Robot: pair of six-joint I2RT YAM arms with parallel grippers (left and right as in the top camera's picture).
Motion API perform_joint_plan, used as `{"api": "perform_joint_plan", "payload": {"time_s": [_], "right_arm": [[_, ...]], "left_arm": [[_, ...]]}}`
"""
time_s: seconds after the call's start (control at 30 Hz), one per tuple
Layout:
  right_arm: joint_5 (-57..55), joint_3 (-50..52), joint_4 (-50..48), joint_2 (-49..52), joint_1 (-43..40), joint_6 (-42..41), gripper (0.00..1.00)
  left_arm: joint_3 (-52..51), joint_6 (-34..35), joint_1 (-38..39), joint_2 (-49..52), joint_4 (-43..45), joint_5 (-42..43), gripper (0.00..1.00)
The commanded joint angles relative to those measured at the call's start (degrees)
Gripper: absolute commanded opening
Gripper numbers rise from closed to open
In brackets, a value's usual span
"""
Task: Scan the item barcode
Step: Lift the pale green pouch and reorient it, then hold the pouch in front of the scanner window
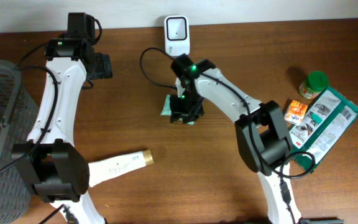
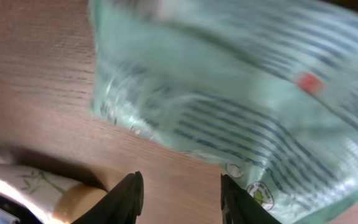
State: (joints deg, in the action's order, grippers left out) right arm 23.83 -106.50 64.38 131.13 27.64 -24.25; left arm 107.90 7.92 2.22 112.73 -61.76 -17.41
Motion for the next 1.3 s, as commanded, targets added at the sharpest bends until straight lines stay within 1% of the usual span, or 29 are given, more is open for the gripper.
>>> {"api": "perform_joint_plan", "payload": {"time_s": [0.0, 0.03, 0.1, 0.17, 0.2, 0.27, 0.33, 0.43, 0.6, 0.63, 0.67, 0.7, 0.73, 0.77, 0.83, 0.87, 0.93, 1.0, 1.07, 1.1, 1.17, 1.27], "right_arm": [[3.28, -1.84, 0.13, -1.20, -2.99, 8.13, 0.38], [4.20, -2.99, 0.33, -2.56, -3.89, 10.51, 0.38], [4.17, -4.26, 0.61, -5.18, -6.64, 10.54, 0.41], [4.22, -4.42, 1.01, -6.60, -10.91, 10.49, 0.52], [4.02, -4.04, 0.31, -5.88, -13.62, 10.56, 0.63], [4.39, -3.54, -1.33, -3.45, -14.53, 12.09, 0.69], [11.72, -3.54, -2.25, 1.38, -14.10, 16.55, 0.71], [13.25, -3.54, -2.43, 5.46, -12.26, 16.55, 0.71], [13.07, -3.54, -3.74, 8.98, -10.60, 16.31, 0.69], [13.05, -3.54, -4.26, 9.68, -9.99, 16.31, 0.63], [13.05, -3.52, -4.83, 9.84, -9.81, 16.31, 0.54], [12.79, -3.54, -5.31, 9.86, -9.68, 16.35, 0.45], [12.79, -3.54, -5.64, 9.86, -9.68, 16.35, 0.30], [12.02, -3.54, -5.73, 9.86, -9.68, 16.52, 0.22], [11.56, -3.56, -5.57, 9.79, -10.03, 16.52, 0.15], [11.56, -3.63, -5.46, 9.70, -10.32, 16.52, 0.13], [14.10, -5.62, -3.32, 9.38, -11.76, 16.55, 0.04], [19.56, -7.96, -1.11, 7.30, -13.27, 18.78, 0.04], [27.76, -10.10, 1.86, 2.62, -15.15, 24.81, 0.04], [30.93, -10.58, 4.04, -1.86, -16.52, 28.46, 0.04], [31.01, -10.58, 5.79, -9.01, -18.10, 29.88, 0.04], [29.90, -10.58, 5.31, -19.63, -20.39, 29.77, 0.04]], "left_arm": [[0.59, -0.09, -0.15, -0.94, -0.07, -0.39, 0.99], [0.59, -0.09, -0.15, -0.94, -0.07, -0.42, 0.99], [0.59, -0.09, -0.15, -0.94, -0.07, -0.42, 0.99], [0.59, -0.09, -0.15, -0.94, -0.07, -0.39, 0.99], [0.59, -0.09, -0.15, -0.94, -0.07, -0.39, 0.99], [0.59, -0.09, -0.15, -0.94, -0.07, -0.42, 0.99], [0.59, -0.09, -0.15, -0.94, -0.07, -0.39, 0.99], [0.59, -0.09, -0.15, -0.94, -0.07, -0.39, 0.99], [0.59, -0.09, -0.15, -0.94, -0.07, -0.42, 0.99], [0.59, -0.09, -0.15, -0.94, -0.07, -0.39, 0.99], [0.59, -0.09, -0.15, -0.94, -0.07, -0.39, 0.99], [0.59, -0.09, -0.15, -0.94, -0.04, -0.39, 0.99], [0.59, -0.09, -0.15, -0.94, -0.07, -0.39, 0.99], [0.59, -0.09, -0.15, -0.94, -0.07, -0.39, 0.99], [0.59, -0.09, -0.15, -0.94, -0.07, -0.39, 0.99], [0.59, -0.09, -0.15, -0.94, -0.07, -0.39, 0.99], [0.59, -0.09, -0.15, -0.94, -0.07, -0.39, 0.99], [0.59, -0.09, -0.15, -0.94, -0.07, -0.39, 0.99], [0.59, -0.09, -0.15, -0.94, -0.07, -0.39, 0.99], [0.59, -0.09, -0.15, -0.94, -0.07, -0.39, 0.99], [0.59, -0.09, -0.15, -0.94, -0.07, -0.39, 0.99], [0.59, -0.09, -0.15, -0.94, -0.07, -0.39, 0.99]]}}
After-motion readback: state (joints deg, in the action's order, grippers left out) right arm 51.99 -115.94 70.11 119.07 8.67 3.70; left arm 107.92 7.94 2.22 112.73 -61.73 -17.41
